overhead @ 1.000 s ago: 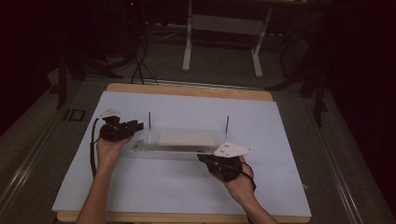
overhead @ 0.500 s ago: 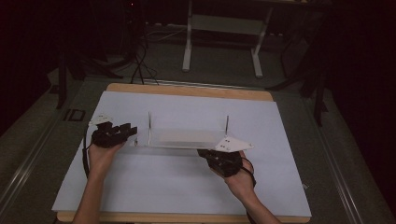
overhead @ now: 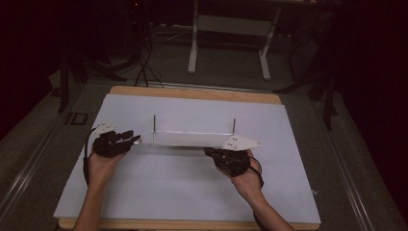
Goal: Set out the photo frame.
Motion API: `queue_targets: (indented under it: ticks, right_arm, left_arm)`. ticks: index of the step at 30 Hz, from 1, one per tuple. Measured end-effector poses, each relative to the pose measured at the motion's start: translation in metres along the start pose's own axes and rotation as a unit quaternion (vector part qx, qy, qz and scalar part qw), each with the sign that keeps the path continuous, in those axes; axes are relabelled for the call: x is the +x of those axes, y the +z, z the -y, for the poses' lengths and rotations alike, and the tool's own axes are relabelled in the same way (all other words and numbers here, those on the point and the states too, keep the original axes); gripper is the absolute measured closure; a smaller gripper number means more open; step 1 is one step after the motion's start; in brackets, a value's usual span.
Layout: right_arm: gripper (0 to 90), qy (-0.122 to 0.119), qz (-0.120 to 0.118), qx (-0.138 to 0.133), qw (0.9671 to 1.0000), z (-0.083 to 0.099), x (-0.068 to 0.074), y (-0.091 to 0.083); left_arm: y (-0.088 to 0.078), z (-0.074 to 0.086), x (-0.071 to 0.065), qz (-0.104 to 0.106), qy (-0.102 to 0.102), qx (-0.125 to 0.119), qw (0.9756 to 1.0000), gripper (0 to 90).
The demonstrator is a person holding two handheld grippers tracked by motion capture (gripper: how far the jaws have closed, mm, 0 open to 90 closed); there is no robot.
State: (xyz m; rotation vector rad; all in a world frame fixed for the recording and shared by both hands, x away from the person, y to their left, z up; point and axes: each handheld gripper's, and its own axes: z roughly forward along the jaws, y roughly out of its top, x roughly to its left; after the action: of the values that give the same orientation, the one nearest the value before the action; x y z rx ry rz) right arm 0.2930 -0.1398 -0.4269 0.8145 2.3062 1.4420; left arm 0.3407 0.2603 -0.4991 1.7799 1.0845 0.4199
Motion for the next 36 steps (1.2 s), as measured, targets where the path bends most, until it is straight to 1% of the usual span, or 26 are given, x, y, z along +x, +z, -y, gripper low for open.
queue_targets:
  ticks: [4, 5, 6, 7, 9, 14, 15, 17, 20, 22, 26, 27, 29, 30, 31, 32, 34, 36]
  right_arm:
    - [90.0, 0.004, 0.0, -0.003, 1.0, -0.003, -0.002, 0.0]
    - [90.0, 0.004, 0.001, -0.004, 1.0, -0.005, -0.003, 0.0]
    - [90.0, 0.004, 0.001, -0.004, 1.0, -0.005, -0.003, 0.0]
    - [90.0, 0.007, 0.002, -0.006, 1.0, -0.007, -0.004, 0.001]
    - [90.0, 0.005, 0.003, -0.007, 1.0, -0.009, -0.005, 0.001]
    - [90.0, 0.007, 0.004, -0.011, 0.9999, -0.012, -0.008, 0.0]
    - [90.0, 0.01, 0.006, -0.014, 0.9998, -0.014, -0.009, 0.0]
    - [90.0, 0.01, 0.006, -0.014, 0.9998, -0.015, -0.01, 0.0]
    - [90.0, 0.01, 0.008, -0.018, 0.9998, -0.017, -0.011, -0.001]
    - [90.0, 0.011, 0.01, -0.019, 0.9997, -0.018, -0.012, -0.002]
    - [90.0, 0.011, 0.013, -0.023, 0.9996, -0.02, -0.014, -0.002]
    - [90.0, 0.011, 0.013, -0.023, 0.9996, -0.02, -0.014, -0.002]
    - [90.0, 0.012, 0.014, -0.024, 0.9995, -0.021, -0.016, -0.002]
    - [90.0, 0.012, 0.017, -0.026, 0.9995, -0.023, -0.017, -0.003]
    - [90.0, 0.012, 0.017, -0.026, 0.9995, -0.023, -0.017, -0.003]
    - [90.0, 0.013, 0.019, -0.028, 0.9993, -0.024, -0.018, -0.004]
    - [90.0, 0.015, 0.019, -0.03, 0.9993, -0.024, -0.019, -0.004]
    - [90.0, 0.016, 0.021, -0.031, 0.9992, -0.024, -0.02, -0.005]
  left_arm:
    - [-0.001, 0.0, -0.002, 0.005, 0.007, 0.0, 1.0, 54.3]
    - [-0.001, -0.001, -0.005, 0.001, 0.013, -0.002, 0.9999, 53.4]
    - [-0.001, -0.001, -0.005, 0.001, 0.013, -0.002, 0.9999, 52.8]
    - [-0.001, -0.002, -0.008, -0.006, 0.022, -0.005, 0.9997, 50.6]
    - [0.0, -0.003, -0.01, -0.008, 0.024, -0.007, 0.9997, 49.6]
    - [0.001, -0.006, -0.012, -0.004, 0.032, -0.01, 0.9994, 47.5]
    - [0.002, -0.007, -0.014, -0.003, 0.037, -0.013, 0.9992, 47.5]
    - [0.002, -0.008, -0.014, -0.002, 0.04, -0.014, 0.9991, 47.5]
    - [0.003, -0.013, -0.017, 0.0, 0.05, -0.019, 0.9986, 45.4]
    - [0.003, -0.016, -0.019, 0.001, 0.059, -0.024, 0.9979, 43.6]
    - [0.007, -0.025, -0.026, 0.001, 0.086, -0.028, 0.9959, 40.4]
    - [0.008, -0.026, -0.027, 0.004, 0.089, -0.029, 0.9956, 40.4]
    - [0.01, -0.029, -0.03, 0.008, 0.1, -0.029, 0.9945, 40.3]
    - [0.012, -0.031, -0.033, 0.008, 0.108, -0.036, 0.9934, 39.7]
    - [0.012, -0.031, -0.033, 0.008, 0.108, -0.036, 0.9934, 39.4]
    - [0.013, -0.032, -0.034, 0.008, 0.112, -0.04, 0.9929, 39.3]
    - [0.015, -0.034, -0.035, 0.016, 0.115, -0.044, 0.9923, 39.2]
    - [0.017, -0.035, -0.036, 0.019, 0.117, -0.043, 0.992, 38.0]
